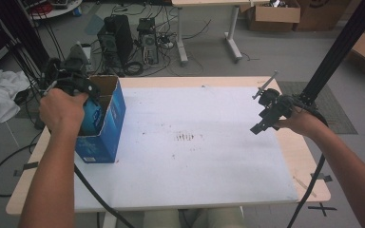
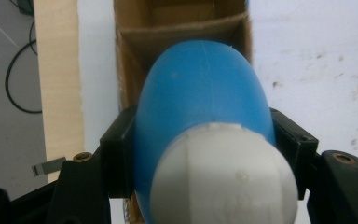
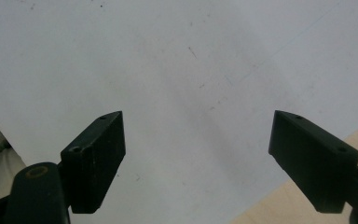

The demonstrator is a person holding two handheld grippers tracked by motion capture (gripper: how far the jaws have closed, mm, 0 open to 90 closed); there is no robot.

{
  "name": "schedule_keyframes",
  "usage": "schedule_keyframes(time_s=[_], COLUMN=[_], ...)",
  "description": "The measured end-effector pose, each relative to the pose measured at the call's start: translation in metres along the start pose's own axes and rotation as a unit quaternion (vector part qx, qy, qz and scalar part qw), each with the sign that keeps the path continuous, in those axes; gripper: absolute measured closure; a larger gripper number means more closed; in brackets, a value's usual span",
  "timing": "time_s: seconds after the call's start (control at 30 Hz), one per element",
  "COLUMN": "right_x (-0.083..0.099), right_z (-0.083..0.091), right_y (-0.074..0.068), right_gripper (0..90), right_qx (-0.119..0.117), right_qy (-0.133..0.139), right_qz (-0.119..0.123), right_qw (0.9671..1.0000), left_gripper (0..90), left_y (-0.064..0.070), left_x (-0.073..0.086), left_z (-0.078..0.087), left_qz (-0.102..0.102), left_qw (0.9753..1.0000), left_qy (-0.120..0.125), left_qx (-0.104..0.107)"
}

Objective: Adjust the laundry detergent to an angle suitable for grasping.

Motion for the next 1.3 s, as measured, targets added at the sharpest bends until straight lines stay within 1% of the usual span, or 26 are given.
schedule_keyframes(time_s=[0.07, 0.1, 0.13, 0.2, 0.23, 0.3, 0.37, 0.4, 0.43, 0.5, 0.6, 0.8, 0.83, 1.07, 1.2, 1.3], right_x=[0.001, 0.001, 0.001, 0.002, 0.002, 0.002, 0.002, 0.002, 0.002, 0.002, 0.002, 0.002, 0.002, 0.002, 0.001, 0.001], right_z=[0.000, 0.001, 0.001, 0.000, 0.000, -0.002, -0.002, -0.003, -0.003, -0.003, -0.004, -0.005, -0.005, -0.003, -0.003, -0.004], right_y=[0.001, 0.002, 0.002, 0.002, 0.002, 0.002, 0.002, 0.002, 0.002, 0.003, 0.004, 0.004, 0.004, 0.004, 0.004, 0.003], right_gripper=[18.7, 18.6, 18.6, 18.6, 18.6, 18.6, 18.6, 18.7, 18.7, 18.7, 18.7, 18.7, 18.7, 18.7, 18.7, 18.7], right_qx=[0.000, 0.001, 0.001, 0.001, 0.000, -0.001, -0.002, -0.002, -0.002, -0.002, -0.001, -0.002, -0.002, -0.001, -0.002, -0.002], right_qy=[0.000, 0.000, 0.000, -0.001, -0.001, -0.002, -0.004, -0.005, -0.005, -0.004, -0.005, -0.006, -0.006, -0.007, -0.006, -0.008], right_qz=[-0.003, -0.005, -0.005, -0.006, -0.007, -0.006, -0.007, -0.006, -0.006, -0.010, -0.008, -0.008, -0.008, -0.012, -0.010, -0.008], right_qw=[1.0000, 1.0000, 1.0000, 1.0000, 1.0000, 1.0000, 1.0000, 1.0000, 1.0000, 0.9999, 1.0000, 0.9999, 0.9999, 0.9999, 0.9999, 0.9999], left_gripper=[38.1, 38.1, 38.1, 38.1, 38.1, 38.1, 38.1, 38.1, 38.1, 38.1, 38.1, 38.1, 38.1, 37.9, 37.8, 37.5], left_y=[-0.001, -0.002, -0.002, -0.002, -0.003, -0.003, -0.003, -0.004, -0.004, -0.005, -0.005, -0.007, -0.008, -0.009, -0.010, -0.011], left_x=[0.002, 0.003, 0.003, 0.006, 0.008, 0.009, 0.010, 0.011, 0.011, 0.012, 0.012, 0.014, 0.014, 0.013, 0.013, 0.013], left_z=[-0.008, -0.016, -0.016, -0.023, -0.032, -0.038, -0.041, -0.046, -0.046, -0.052, -0.056, -0.063, -0.063, -0.063, -0.064, -0.064], left_qz=[0.000, 0.003, 0.003, 0.001, 0.003, 0.003, 0.003, 0.005, 0.005, 0.004, 0.000, 0.004, 0.005, 0.010, 0.011, 0.017], left_qw=[1.0000, 1.0000, 1.0000, 1.0000, 0.9999, 0.9999, 0.9998, 0.9998, 0.9998, 0.9998, 0.9997, 0.9995, 0.9996, 0.9994, 0.9995, 0.9994], left_qy=[0.001, -0.001, -0.001, -0.004, -0.011, -0.014, -0.013, -0.014, -0.014, -0.019, -0.025, -0.031, -0.025, -0.031, -0.026, -0.026], left_qx=[0.001, 0.006, 0.006, 0.009, 0.009, 0.010, 0.011, 0.012, 0.012, 0.009, 0.005, 0.010, 0.011, 0.014, 0.015, 0.018])
Point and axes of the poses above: each handheld gripper's, and its own axes: z roughly backward along the jaws, x roughly out of its underside, y roughly to its right, the point moved 4 cm from there along -z, roughly forward along the jaws, and after that the axes turned 9 degrees about z, right-handed, at the moved point
